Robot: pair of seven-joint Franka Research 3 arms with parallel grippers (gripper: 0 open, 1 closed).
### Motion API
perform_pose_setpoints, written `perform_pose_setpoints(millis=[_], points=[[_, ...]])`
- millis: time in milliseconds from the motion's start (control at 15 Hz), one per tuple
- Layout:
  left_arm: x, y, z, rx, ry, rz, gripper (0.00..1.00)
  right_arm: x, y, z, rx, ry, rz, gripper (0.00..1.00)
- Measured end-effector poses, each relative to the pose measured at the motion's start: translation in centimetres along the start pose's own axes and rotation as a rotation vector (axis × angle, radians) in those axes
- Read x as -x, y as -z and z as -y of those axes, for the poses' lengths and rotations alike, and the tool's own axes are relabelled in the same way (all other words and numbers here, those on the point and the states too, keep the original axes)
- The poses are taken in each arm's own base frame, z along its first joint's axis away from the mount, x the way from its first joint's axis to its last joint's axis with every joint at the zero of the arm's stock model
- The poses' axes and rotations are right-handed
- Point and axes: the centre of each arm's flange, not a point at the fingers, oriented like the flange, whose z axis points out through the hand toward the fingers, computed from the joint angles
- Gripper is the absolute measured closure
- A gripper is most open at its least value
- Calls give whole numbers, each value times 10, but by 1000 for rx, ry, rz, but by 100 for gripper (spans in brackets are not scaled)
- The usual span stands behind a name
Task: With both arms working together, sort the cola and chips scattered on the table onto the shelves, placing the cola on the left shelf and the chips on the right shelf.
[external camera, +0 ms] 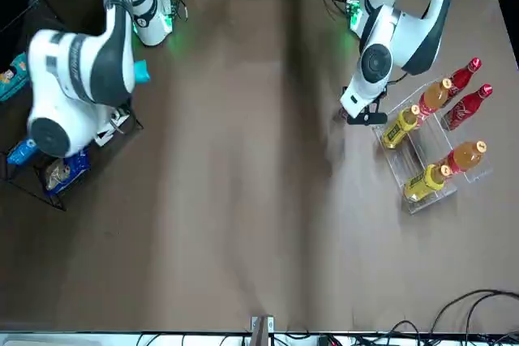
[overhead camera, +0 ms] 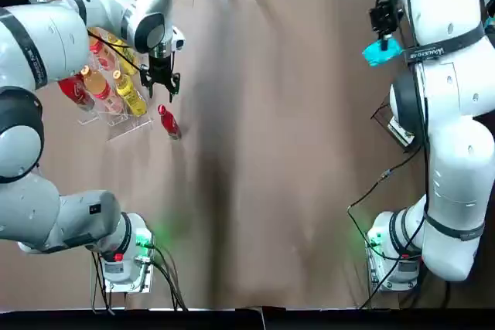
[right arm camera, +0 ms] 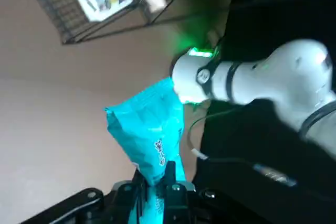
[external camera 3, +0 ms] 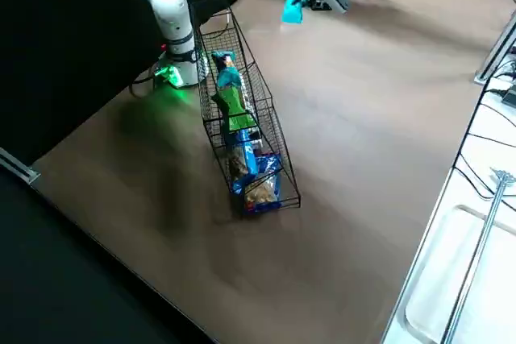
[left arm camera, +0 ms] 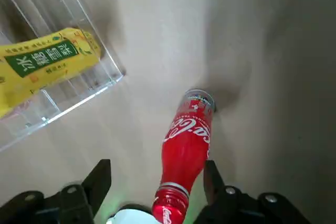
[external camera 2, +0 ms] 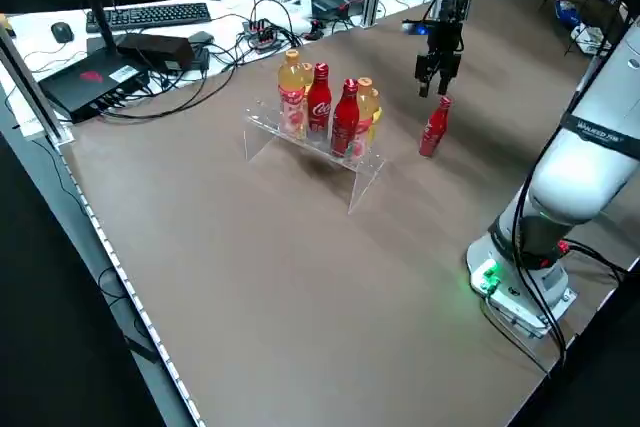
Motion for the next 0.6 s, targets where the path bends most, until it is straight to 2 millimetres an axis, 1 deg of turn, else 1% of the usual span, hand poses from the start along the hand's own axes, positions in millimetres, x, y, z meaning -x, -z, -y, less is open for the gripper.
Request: perform_pose_setpoints(millis=[67, 133, 267, 467, 600], points=[[1, -2, 0, 2, 2, 5, 21, -8, 3, -11, 24, 31, -19, 84], [2, -4, -1, 6, 3, 11, 28, -18, 5, -21, 54, 61, -37, 84], [3, -7, -2, 15, 7, 22, 30, -38, 10, -41, 91, 103, -60, 84], [6, -13, -2, 15, 7, 36, 36, -70, 25, -75, 50, 142, -47, 84], [8, -16, -3, 21, 10, 48, 37, -93, 34, -101, 22, 174, -38, 84]])
